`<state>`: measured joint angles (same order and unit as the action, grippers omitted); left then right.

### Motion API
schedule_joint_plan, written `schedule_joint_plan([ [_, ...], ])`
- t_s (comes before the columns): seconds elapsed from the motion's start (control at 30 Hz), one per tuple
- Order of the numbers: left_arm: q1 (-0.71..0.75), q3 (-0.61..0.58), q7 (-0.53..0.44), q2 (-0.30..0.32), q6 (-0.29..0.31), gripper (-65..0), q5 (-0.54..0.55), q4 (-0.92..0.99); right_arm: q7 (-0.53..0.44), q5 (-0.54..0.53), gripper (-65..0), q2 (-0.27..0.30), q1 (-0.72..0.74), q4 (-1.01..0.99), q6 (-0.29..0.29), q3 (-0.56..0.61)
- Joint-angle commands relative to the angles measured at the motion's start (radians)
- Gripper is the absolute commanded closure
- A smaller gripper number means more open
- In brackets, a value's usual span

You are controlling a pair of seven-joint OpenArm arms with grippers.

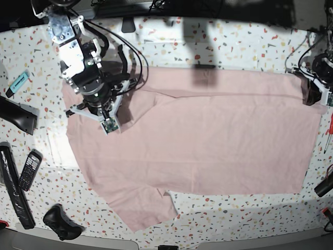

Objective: Fold the T-shirt properly
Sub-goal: 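Release and regrasp the shirt edge further inward with the right gripper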

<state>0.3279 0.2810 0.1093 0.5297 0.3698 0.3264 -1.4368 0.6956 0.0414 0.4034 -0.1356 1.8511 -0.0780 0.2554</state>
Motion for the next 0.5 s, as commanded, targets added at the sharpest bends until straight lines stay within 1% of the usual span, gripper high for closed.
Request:
schedule_joint_plan([
  [0.0, -0.01, 0.012, -0.023, 0.009, -0.006, 0.0, 0.005, -0.013, -0.02, 0.008, 0.0, 0.0, 0.014, -0.008, 0.011, -0.022],
  [0.13, -0.009, 0.012, -0.022, -0.023, -0.006, 0.0, 0.005, -0.008, -0.052, 0.002, 0.0, -0.027, 0.014, -0.123, 0.01, -0.075],
  [0.23, -0.01, 0.012, 0.019, -0.058, -0.006, 0.0, 0.006, -0.004, -0.037, 0.003, 0.0, -0.027, 0.011, -0.184, 0.008, -0.077],
  [0.3, -0.006, 0.012, 0.044, -0.085, -0.006, 0.0, 0.005, 0.002, -0.034, 0.003, 0.0, -0.027, -0.002, -0.197, 0.008, -0.077],
  [0.4, 0.018, 0.012, 0.047, -0.116, -0.003, 0.0, 0.004, 0.002, -0.052, 0.011, 0.0, -0.026, -0.034, -0.196, 0.008, -0.08],
  [0.47, 0.039, 0.012, 0.046, -0.122, -0.003, 0.0, 0.004, 0.002, -0.053, 0.011, 0.0, -0.025, -0.051, -0.196, 0.008, -0.08],
])
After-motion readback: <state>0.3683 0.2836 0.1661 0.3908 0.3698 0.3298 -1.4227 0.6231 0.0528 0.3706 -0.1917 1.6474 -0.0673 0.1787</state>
